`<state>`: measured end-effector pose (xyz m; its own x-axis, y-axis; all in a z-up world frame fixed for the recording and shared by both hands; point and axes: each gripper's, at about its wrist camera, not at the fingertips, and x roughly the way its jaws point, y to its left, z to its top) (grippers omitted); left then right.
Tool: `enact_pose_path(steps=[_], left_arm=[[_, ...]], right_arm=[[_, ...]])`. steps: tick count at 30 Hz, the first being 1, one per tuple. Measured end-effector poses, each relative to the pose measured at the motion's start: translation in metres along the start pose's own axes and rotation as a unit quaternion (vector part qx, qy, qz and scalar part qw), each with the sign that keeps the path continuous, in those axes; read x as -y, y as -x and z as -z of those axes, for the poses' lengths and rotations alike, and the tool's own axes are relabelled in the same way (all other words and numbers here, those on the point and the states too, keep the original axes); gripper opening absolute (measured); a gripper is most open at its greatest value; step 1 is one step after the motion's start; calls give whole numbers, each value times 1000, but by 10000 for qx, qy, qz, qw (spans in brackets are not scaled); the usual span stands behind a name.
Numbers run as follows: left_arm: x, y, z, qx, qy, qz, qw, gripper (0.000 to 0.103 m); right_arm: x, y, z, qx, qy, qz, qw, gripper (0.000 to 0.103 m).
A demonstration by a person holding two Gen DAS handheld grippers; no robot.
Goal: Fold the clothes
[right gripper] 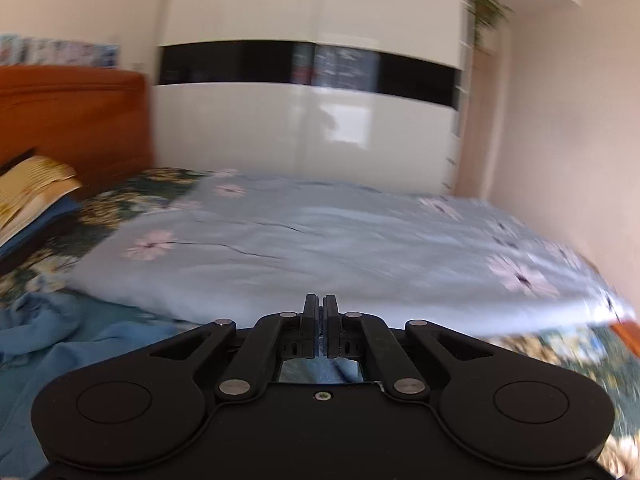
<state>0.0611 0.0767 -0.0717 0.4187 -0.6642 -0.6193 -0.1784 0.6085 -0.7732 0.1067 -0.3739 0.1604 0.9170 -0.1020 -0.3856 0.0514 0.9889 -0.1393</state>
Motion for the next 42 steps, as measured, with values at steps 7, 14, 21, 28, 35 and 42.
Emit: enact_pose_path(steps=[7, 14, 21, 28, 35, 42], left_arm=[[-5, 16, -11, 258, -161, 155, 9994, 84], [0, 18, -44, 1065, -479, -537, 9917, 84], [-2, -21, -77, 1096, -678, -1016, 9864, 76], [1, -41, -75, 1003, -746, -926, 9878, 38], [1, -33, -59, 1346, -657, -832, 9852, 5], [84, -1, -101, 2414, -2741, -1832, 9127, 5]], right_arm=[[25, -22, 37, -698, 57, 912, 9934, 2], [75, -10, 81, -1098, -288, 1560, 9812, 14], [37, 33, 91, -691, -453, 946, 9921, 32], [-25, 54, 108, -702, -189, -25, 9974, 44], [-39, 42, 141, -1162, -912, -430, 9881, 45], [-31, 38, 158, -1450, -1496, -463, 9770, 45]])
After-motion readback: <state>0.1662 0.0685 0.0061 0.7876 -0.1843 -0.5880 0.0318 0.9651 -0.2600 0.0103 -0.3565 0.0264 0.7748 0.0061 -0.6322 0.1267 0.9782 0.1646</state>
